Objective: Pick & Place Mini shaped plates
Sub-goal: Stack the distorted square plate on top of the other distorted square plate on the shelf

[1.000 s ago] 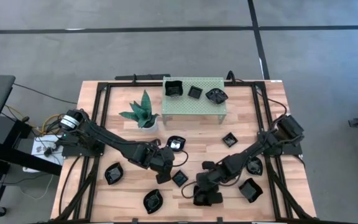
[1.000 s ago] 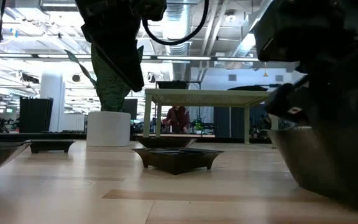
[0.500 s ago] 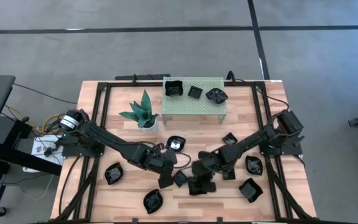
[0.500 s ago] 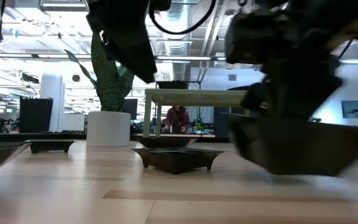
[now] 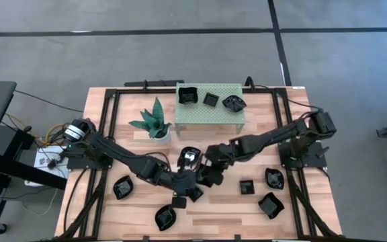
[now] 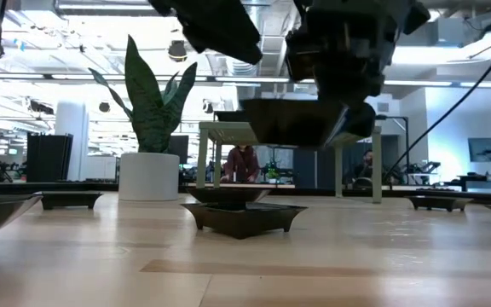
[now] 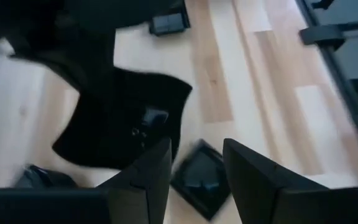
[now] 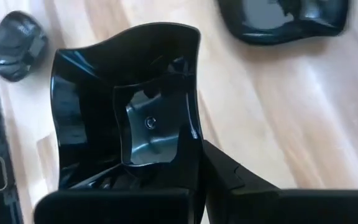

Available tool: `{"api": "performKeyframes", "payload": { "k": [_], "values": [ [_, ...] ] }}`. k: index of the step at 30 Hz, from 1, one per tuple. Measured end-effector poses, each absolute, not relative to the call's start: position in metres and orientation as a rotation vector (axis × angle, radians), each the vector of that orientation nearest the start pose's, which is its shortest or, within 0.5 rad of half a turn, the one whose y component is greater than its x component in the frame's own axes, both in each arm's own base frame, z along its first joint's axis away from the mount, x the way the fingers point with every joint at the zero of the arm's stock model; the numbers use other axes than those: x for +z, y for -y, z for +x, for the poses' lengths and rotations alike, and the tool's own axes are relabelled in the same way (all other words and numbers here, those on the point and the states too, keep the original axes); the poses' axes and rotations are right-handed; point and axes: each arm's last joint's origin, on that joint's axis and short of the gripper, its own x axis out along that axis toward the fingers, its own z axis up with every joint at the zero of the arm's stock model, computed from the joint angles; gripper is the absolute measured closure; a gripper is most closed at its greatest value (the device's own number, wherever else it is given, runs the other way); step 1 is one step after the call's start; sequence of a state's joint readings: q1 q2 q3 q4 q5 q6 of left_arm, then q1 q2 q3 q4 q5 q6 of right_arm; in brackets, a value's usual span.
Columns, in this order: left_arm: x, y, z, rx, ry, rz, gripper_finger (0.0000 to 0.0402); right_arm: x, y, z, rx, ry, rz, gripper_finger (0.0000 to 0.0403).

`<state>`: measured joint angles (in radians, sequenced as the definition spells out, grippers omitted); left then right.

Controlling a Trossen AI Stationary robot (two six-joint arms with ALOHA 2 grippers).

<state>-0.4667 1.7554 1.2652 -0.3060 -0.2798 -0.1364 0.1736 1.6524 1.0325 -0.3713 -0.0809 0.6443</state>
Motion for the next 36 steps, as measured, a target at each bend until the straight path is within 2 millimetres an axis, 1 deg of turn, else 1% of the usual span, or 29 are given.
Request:
{"api": "performKeyframes", "payload": {
  "k": [3,7,12,16,20,26,30,33,36],
  "values": [
    [0.230,0.158,0.348,-0.124,-0.742,0.199,0.0253,0.192,-0.054,0.323,-0.108,-1.042,0.567,0.0399],
    [0.217,0.155,0.351,-0.133,-0.760,0.264,0.0243,0.190,-0.050,0.322,-0.112,-1.067,0.606,0.0399],
    [0.211,0.151,0.353,-0.123,-0.737,0.286,0.0226,0.191,-0.046,0.323,-0.120,-1.061,0.619,0.0398],
    [0.206,0.146,0.354,-0.111,-0.739,0.287,0.0227,0.191,-0.043,0.324,-0.125,-1.054,0.626,0.0399],
    [0.198,0.143,0.351,-0.142,-0.761,0.275,0.0243,0.191,-0.041,0.325,-0.126,-1.049,0.627,0.0398],
    [0.189,0.140,0.348,-0.142,-0.766,0.273,0.0266,0.192,-0.042,0.327,-0.112,-1.024,0.624,0.0397],
    [0.189,0.138,0.349,-0.136,-0.762,0.270,0.0283,0.193,-0.042,0.328,-0.082,-1.016,0.638,0.0397],
    [0.188,0.138,0.349,-0.141,-0.760,0.284,0.0308,0.193,-0.043,0.328,-0.078,-1.017,0.637,0.0397],
    [0.189,0.138,0.349,-0.149,-0.752,0.300,0.0344,0.194,-0.043,0.329,-0.061,-1.006,0.607,0.0397]
  ]
}}
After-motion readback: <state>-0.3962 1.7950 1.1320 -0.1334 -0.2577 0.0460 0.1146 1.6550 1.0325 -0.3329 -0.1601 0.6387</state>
